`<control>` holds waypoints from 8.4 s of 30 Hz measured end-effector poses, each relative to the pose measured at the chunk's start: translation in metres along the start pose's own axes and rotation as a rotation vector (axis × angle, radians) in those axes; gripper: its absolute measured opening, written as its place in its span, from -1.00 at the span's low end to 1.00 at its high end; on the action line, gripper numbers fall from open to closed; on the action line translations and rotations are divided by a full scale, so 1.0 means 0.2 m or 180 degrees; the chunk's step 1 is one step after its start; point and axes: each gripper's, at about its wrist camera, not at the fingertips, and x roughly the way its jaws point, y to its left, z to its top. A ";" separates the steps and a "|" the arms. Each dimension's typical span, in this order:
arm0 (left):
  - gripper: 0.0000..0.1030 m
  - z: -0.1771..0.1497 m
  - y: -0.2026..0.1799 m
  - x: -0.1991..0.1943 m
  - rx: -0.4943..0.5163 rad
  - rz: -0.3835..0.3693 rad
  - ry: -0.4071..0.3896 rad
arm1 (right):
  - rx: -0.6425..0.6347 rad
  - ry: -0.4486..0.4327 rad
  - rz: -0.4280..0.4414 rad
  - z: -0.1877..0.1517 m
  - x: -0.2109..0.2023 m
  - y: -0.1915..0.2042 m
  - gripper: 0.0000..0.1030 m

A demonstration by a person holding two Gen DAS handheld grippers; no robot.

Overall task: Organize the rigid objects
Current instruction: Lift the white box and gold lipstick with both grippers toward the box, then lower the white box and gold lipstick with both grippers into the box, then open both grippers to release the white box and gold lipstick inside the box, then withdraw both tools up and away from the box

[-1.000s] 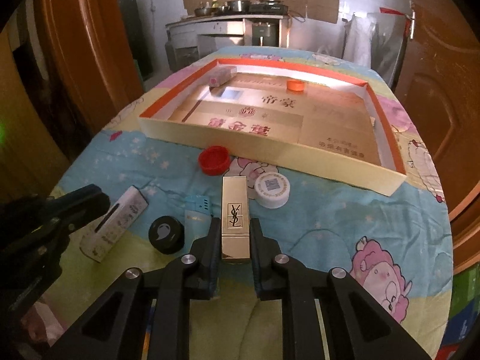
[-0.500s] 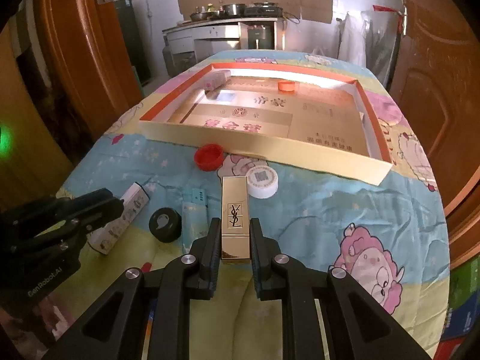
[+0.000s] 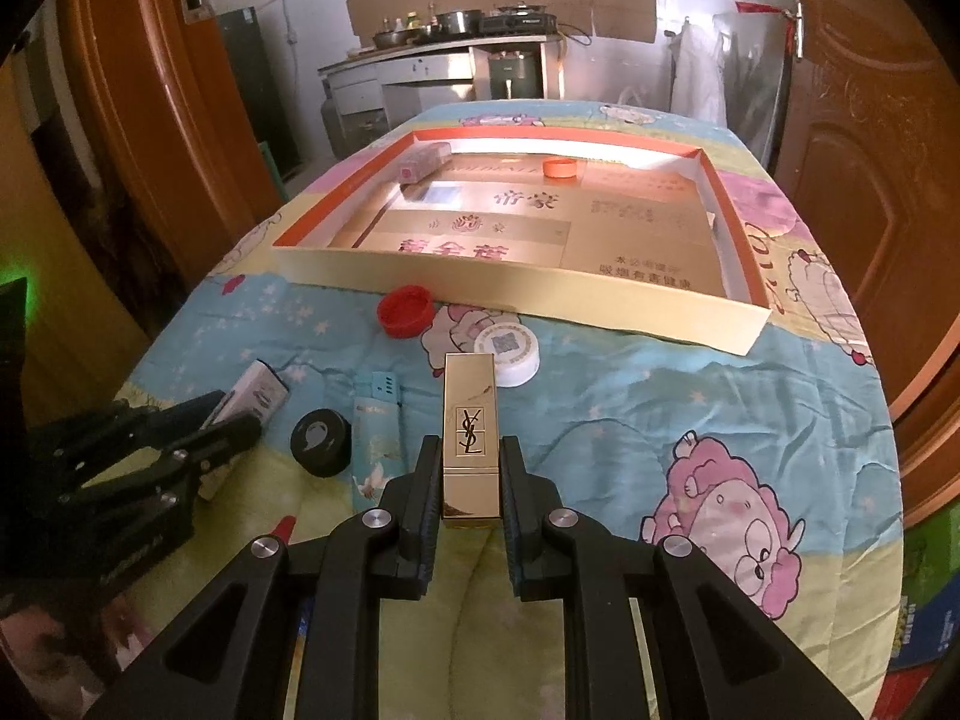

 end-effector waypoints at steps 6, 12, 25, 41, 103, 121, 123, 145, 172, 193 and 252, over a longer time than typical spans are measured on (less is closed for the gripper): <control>-0.58 0.00 -0.03 0.01 0.0105 0.0029 0.0002 | 0.0015 0.0007 0.0037 -0.01 0.00 0.00 -0.64; -0.76 0.01 -0.02 0.00 0.0034 -0.0034 -0.0011 | 0.0009 -0.0006 0.0039 -0.01 0.00 0.01 -0.64; -0.77 0.14 -0.04 -0.10 -0.0043 -0.0061 -0.0178 | 0.0017 -0.0131 0.0014 0.05 -0.04 0.02 -0.64; -0.77 0.49 -0.12 -0.07 0.0002 -0.0111 -0.0387 | 0.0053 -0.0252 -0.0169 0.25 -0.06 -0.08 -0.64; -0.77 1.23 -0.05 0.63 -0.0336 -0.0228 0.0030 | 0.0322 -0.0221 -0.0355 1.03 0.42 -0.55 -0.64; -0.77 1.20 -0.09 0.79 -0.0298 -0.0206 0.0258 | 0.0370 -0.0079 -0.0342 1.04 0.56 -0.58 -0.64; -0.77 1.20 -0.09 0.81 -0.0289 -0.0204 0.0283 | 0.0368 -0.0056 -0.0338 1.04 0.57 -0.58 -0.64; -0.77 1.16 -0.10 0.94 -0.0299 -0.0203 0.0456 | 0.0369 0.0150 -0.0350 1.02 0.69 -0.59 -0.64; -0.07 1.16 -0.04 0.84 -0.0407 -0.0230 0.0323 | 0.0453 0.0184 -0.0362 1.00 0.66 -0.60 -0.28; -0.07 1.09 -0.08 0.52 -0.0276 -0.0196 0.0059 | 0.0446 0.0129 -0.0387 0.86 0.44 -0.49 -0.28; -0.07 0.65 -0.19 -0.41 -0.0012 -0.0169 -0.0552 | 0.0305 -0.0355 -0.0500 0.40 -0.41 -0.15 -0.28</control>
